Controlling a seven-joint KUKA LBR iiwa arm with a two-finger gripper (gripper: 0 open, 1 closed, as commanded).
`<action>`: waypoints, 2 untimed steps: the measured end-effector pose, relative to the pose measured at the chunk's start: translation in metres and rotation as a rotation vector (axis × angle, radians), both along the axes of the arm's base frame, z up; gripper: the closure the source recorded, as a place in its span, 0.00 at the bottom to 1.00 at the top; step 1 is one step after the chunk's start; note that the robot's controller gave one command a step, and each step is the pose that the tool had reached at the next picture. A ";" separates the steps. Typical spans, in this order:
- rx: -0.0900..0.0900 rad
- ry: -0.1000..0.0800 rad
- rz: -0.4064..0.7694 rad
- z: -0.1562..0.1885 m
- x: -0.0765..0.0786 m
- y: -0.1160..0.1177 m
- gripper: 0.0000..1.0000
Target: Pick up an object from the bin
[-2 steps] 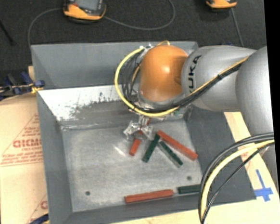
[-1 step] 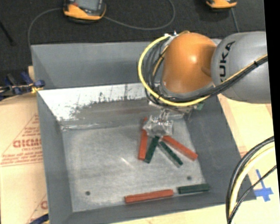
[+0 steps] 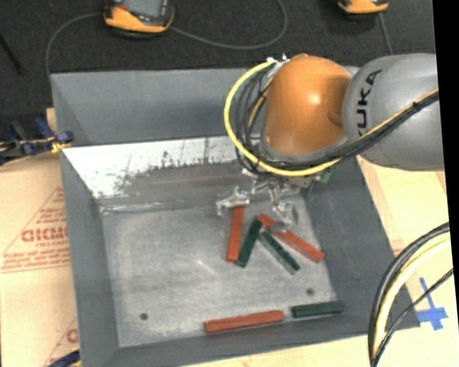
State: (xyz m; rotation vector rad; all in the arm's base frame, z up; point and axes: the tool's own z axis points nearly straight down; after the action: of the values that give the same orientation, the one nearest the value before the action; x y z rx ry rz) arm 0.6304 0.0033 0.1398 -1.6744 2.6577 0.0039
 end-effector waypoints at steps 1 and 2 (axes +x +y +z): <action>0.001 0.002 0.031 -0.065 -0.031 -0.010 0.00; -0.001 -0.006 0.033 -0.060 -0.027 -0.010 1.00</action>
Offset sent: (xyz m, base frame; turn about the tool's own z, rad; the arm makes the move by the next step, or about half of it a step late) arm -0.0299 -0.0095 -0.0597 -0.0353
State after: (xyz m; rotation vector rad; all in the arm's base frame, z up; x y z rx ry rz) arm 0.6030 -0.0065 0.0801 -1.7153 2.6264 -0.0026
